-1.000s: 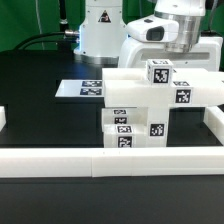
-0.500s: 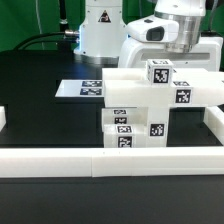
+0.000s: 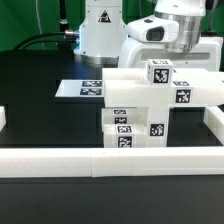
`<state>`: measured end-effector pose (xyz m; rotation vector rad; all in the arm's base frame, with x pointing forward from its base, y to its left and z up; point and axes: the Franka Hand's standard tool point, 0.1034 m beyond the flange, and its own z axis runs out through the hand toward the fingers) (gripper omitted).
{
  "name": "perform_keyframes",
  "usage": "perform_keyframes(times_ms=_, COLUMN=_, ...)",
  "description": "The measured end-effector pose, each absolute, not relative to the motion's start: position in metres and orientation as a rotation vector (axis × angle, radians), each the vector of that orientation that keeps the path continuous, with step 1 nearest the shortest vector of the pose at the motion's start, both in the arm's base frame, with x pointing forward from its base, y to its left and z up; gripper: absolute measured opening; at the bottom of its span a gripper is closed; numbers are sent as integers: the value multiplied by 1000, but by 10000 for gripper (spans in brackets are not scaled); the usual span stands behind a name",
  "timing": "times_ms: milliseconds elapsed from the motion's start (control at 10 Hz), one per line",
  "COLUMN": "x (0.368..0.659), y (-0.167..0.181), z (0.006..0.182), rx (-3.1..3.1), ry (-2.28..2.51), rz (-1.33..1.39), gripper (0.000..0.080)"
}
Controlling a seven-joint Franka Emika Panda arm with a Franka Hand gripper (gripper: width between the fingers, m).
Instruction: Assemble chair
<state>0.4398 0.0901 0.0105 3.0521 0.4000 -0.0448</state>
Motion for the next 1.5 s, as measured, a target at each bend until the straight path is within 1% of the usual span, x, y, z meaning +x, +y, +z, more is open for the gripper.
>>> perform_keyframes(times_ms=100, x=444, y=86, z=25, rx=3065, ry=412, rz=-91, gripper=282)
perform_keyframes(times_ms=300, x=455, y=72, z=76, rx=3102, ry=432, rz=-105, gripper=282)
perform_keyframes(times_ms=500, x=469, y=54, z=117, rx=3131, ry=420, rz=-137, gripper=282)
perform_keyframes(times_ms=600, x=479, y=49, z=134, rx=3142, ry=402, rz=-143, gripper=282)
perform_keyframes(times_ms=700, x=490, y=49, z=142, rx=3144, ry=396, rz=-135, gripper=282)
perform_keyframes(times_ms=800, x=487, y=49, z=137, rx=3140, ry=399, rz=-132, gripper=282)
perform_keyframes(times_ms=900, x=486, y=49, z=136, rx=3140, ry=399, rz=-139, gripper=282)
perform_keyframes(times_ms=1000, x=491, y=45, z=135, rx=3129, ry=453, rz=-132, gripper=282)
perform_keyframes(times_ms=1100, x=507, y=36, z=134, rx=3109, ry=500, rz=-119, gripper=282)
perform_keyframes(times_ms=1200, x=528, y=31, z=137, rx=3094, ry=511, rz=-94, gripper=282)
perform_keyframes(times_ms=1300, x=542, y=30, z=139, rx=3079, ry=533, rz=-74, gripper=282)
perform_keyframes(times_ms=1500, x=543, y=30, z=138, rx=3076, ry=542, rz=-79, gripper=282)
